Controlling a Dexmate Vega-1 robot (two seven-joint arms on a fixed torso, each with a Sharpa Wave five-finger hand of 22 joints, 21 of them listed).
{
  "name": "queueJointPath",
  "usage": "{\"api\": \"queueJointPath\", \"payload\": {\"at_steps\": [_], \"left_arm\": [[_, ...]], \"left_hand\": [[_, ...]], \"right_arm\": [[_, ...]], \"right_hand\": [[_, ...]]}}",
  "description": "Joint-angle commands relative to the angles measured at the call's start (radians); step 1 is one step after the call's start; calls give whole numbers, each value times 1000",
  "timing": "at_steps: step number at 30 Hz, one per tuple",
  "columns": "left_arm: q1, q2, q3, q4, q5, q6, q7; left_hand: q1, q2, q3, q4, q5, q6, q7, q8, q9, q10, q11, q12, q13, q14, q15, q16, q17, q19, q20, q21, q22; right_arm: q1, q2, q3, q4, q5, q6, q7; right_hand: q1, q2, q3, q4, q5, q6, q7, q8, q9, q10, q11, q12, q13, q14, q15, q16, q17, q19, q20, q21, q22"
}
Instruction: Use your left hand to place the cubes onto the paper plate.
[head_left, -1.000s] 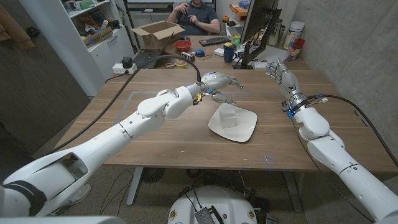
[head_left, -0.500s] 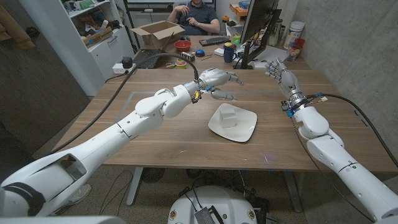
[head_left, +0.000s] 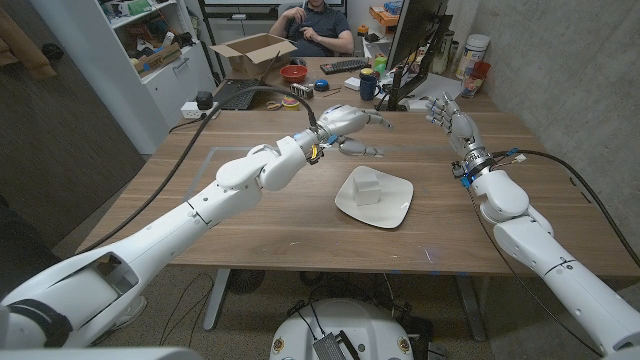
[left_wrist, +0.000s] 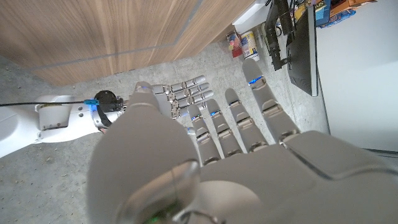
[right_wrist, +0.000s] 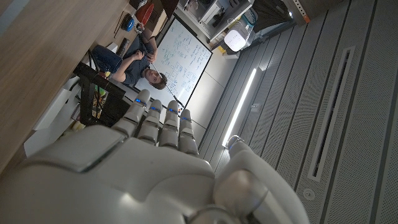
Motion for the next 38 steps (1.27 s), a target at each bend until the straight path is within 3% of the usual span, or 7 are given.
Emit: {"api": "queueJointPath", "payload": {"at_steps": [1,3,8,23,27,38], "left_arm": [[37,-10,-28,-9,-17,5,81],[34,-6,-28,-19,-23,11,55],[54,-20,-34,-12,-5,24,119],[61,-21,-45,-3,-23,13,170],[70,-34,-48,16,-7,12,237],[63,-31,-52,25,-32,5,227]], "left_hand": [[-13,-5,-9,1,7,2,-2,2,-1,18,4,4,2,13,-91,5,1,13,4,-4,5],[-15,-6,-11,2,7,3,-2,3,-1,23,2,5,2,16,-94,6,0,15,3,-5,5],[-22,-8,-17,5,8,8,-1,5,-1,26,5,4,1,24,-93,7,-1,18,3,-8,5],[-48,-19,-36,15,11,7,-2,4,-3,28,6,-1,0,32,-89,5,-7,21,6,-18,5],[-51,-18,-39,17,12,10,-2,5,-4,38,7,1,0,38,-88,6,-9,23,6,-21,5],[-56,-17,-45,19,16,14,-2,6,-5,37,6,-3,0,21,-80,-3,-12,21,9,-28,6]], "right_arm": [[2,-5,4,0,-1,-8,2],[4,-6,4,3,2,-5,9],[8,-4,5,7,11,-10,18],[22,8,-1,23,-1,-5,14],[30,15,-4,34,7,-1,23],[43,19,-8,39,-1,-16,20]], "right_hand": [[-5,0,-5,0,6,7,0,8,2,9,-2,2,1,9,1,-2,0,1,2,-1,2],[-5,0,-5,0,6,7,1,8,2,8,-2,2,1,9,1,-2,0,1,3,-2,2],[-5,1,-5,0,6,7,0,8,2,9,0,2,1,8,2,-2,0,1,2,-2,2],[-6,1,-6,0,6,8,-1,8,2,8,-2,2,1,9,2,-2,0,2,2,-5,3],[-6,1,-7,1,6,9,0,8,2,9,-2,2,1,9,2,-2,0,1,3,-5,3],[-6,1,-7,1,7,9,-1,8,2,9,-3,2,1,9,2,-2,0,2,3,-7,3]]}}
